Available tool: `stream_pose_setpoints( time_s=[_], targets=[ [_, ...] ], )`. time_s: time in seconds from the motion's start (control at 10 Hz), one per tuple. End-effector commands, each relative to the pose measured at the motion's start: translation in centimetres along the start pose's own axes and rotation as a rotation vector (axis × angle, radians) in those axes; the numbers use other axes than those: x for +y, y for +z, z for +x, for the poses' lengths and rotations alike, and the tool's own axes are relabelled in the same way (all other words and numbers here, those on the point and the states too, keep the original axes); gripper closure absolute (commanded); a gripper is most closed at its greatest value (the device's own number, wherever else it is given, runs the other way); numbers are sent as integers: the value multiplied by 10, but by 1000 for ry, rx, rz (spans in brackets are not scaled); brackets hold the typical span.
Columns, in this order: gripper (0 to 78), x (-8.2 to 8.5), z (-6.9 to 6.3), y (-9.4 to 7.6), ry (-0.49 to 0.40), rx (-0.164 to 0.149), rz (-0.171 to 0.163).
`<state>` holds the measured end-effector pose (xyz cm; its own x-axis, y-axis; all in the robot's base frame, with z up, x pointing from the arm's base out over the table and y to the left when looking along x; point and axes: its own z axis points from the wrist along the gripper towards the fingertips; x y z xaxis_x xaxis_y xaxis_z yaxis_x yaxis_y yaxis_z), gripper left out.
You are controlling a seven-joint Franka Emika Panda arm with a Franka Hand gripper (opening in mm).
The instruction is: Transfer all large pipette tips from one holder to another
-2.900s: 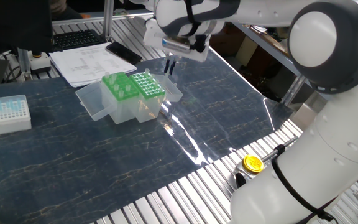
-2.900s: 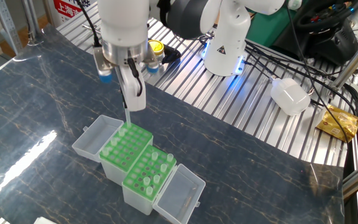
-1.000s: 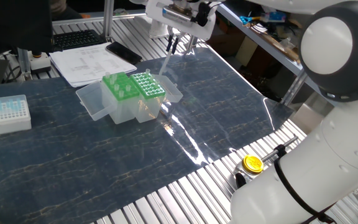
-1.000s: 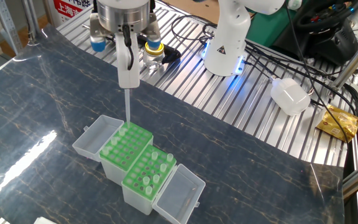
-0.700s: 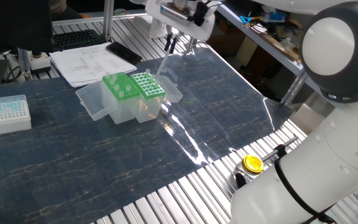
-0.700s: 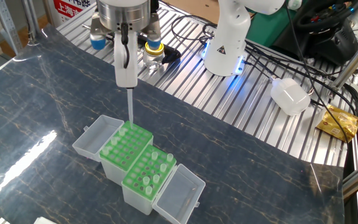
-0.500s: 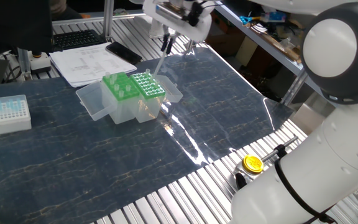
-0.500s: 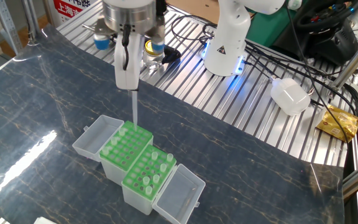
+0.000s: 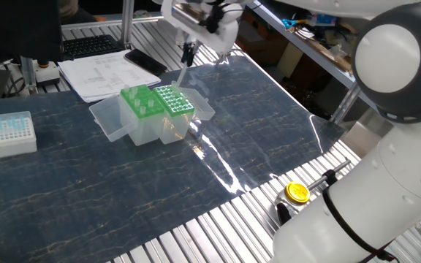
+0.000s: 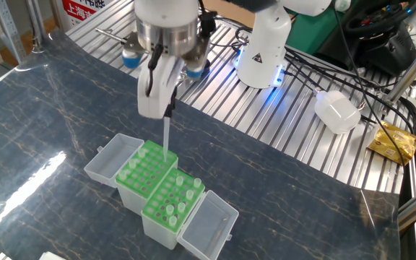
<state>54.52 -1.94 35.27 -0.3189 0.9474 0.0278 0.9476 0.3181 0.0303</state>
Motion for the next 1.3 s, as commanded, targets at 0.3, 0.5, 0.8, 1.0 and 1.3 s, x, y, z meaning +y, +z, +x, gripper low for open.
stream_pose_setpoints(
  time_s=[0.3, 0.5, 0.8, 1.0, 1.3],
  targets=[
    [764, 12, 5, 9, 116, 5, -7],
    [764, 13, 5, 10, 141, 14, -14],
    [764, 14, 6, 11, 162, 24, -17],
    [764, 14, 5, 10, 154, 13, -5],
    [764, 14, 3, 8, 136, -27, 18]
  ],
)
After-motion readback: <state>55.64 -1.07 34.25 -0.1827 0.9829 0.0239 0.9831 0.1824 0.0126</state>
